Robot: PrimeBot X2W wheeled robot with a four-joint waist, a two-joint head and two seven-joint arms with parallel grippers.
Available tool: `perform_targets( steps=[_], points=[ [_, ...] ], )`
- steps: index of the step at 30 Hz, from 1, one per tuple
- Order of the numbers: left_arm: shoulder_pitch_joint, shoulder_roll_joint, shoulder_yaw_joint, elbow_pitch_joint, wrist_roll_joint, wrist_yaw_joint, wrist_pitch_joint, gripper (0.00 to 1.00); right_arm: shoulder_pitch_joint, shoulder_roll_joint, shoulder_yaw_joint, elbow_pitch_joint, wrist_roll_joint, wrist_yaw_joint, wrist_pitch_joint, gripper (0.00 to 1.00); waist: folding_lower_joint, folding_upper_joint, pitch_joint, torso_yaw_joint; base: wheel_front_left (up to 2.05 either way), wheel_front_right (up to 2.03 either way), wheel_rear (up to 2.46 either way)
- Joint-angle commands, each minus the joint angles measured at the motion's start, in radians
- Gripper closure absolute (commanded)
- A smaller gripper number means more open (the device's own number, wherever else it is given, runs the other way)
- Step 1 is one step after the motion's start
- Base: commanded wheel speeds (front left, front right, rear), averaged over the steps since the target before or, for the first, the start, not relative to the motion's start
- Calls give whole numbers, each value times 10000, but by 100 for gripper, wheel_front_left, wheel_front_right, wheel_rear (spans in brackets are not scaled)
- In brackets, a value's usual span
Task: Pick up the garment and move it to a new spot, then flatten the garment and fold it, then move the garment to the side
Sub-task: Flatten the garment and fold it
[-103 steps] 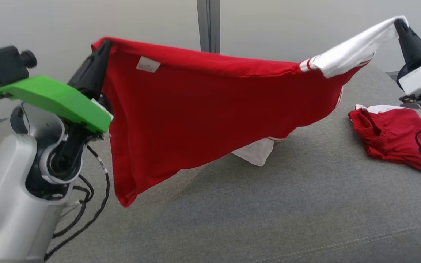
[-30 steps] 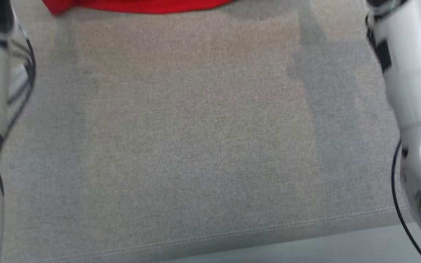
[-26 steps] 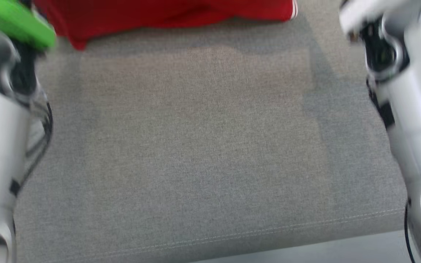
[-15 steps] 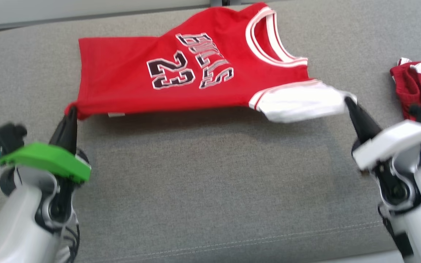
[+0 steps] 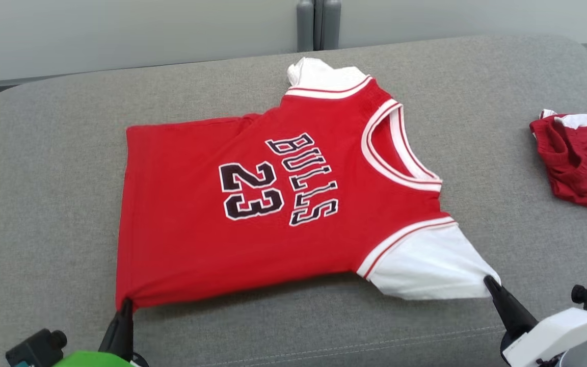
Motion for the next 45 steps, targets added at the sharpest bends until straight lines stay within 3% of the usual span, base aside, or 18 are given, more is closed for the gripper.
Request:
perform_targets(
  steps=[1,11,27,45],
  points=[
    [465,-22,2,-73,-100,124,-112,100,450,76,-180,-243,-95,-1,268,100,1,0,-180,2,0,0,0],
    [1255,58,-342,122,98,391,13,100,1581,430,-574,-712,-493,-1,1489,100,1,0,-458,-32,0,0,0],
    [1177,364,-621,150,-305,675,1269,100,1262,554,-649,-916,-733,-1,1945,100,1,0,-700,31,0,0,0],
    [411,370,166,-1224,-2279,1722,3425,100,-378,565,-933,1,-1076,-1,2634,100,1,0,-726,104,0,0,0]
  ],
)
